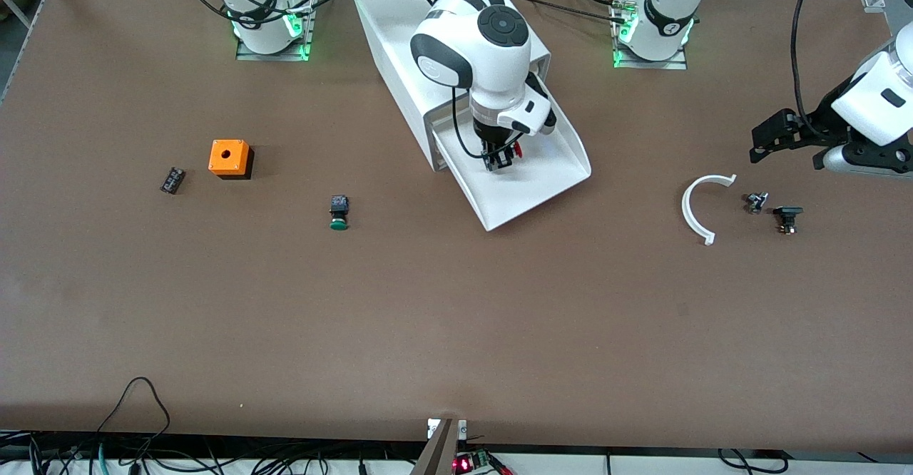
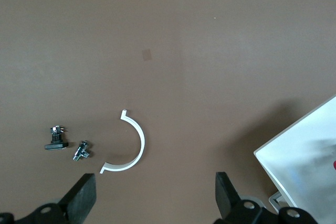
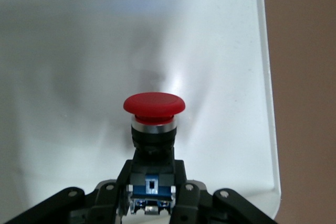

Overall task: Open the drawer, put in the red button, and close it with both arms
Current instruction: 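Lower the red button into the drawer and open the right gripper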

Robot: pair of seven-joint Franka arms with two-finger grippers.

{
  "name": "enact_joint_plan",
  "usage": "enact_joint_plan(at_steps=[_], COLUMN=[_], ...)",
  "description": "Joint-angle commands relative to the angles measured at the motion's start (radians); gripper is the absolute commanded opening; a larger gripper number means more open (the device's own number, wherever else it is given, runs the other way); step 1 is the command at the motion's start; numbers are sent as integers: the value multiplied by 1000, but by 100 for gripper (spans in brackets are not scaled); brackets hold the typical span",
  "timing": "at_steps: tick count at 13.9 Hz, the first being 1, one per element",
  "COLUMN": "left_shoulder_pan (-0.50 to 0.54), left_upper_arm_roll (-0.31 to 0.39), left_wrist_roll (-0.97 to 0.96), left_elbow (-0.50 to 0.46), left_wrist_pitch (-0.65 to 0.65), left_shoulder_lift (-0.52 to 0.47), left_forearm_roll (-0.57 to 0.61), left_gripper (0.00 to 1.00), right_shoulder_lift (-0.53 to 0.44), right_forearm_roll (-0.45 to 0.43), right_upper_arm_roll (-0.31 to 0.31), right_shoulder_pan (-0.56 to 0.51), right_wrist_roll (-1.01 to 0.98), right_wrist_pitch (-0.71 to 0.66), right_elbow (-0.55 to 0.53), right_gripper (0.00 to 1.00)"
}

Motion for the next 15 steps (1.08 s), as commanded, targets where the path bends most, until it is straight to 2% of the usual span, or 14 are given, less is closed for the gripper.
enact_joint_plan(at_steps=[1, 3, 4, 5, 8, 11, 15], left_shoulder_pan=[-2, -2, 0, -2, -2, -5, -6], left_upper_arm_roll=[-1, -1, -1, -1, -1, -3, -3], left_wrist_roll=[7, 7, 7, 8, 7, -10, -24], left_elbow=[3, 3, -5, -8, -20, -34, -116], left_wrist_pitch=[1, 1, 1, 2, 2, 4, 140], left_shoulder_lift=[1, -1, -1, 1, 2, 10, 41], left_forearm_roll=[20, 20, 20, 20, 18, 15, -26], left_gripper=[100, 100, 100, 100, 100, 100, 100], right_shoulder_lift=[49, 52, 52, 49, -15, -105, -158], right_forearm_roll=[-14, -14, -13, -11, -11, 6, 1], right_upper_arm_roll=[-3, -5, -5, -3, 1, 1, -3], right_shoulder_pan=[31, 40, 39, 34, 23, -52, -176], right_wrist_roll=[-3, 10, 24, 70, 174, 300, 651], right_wrist_pitch=[-13, -13, -11, -11, -22, -19, -13], right_elbow=[40, 40, 40, 40, 51, 56, 54], right_gripper=[30, 31, 50, 99, 100, 100, 100])
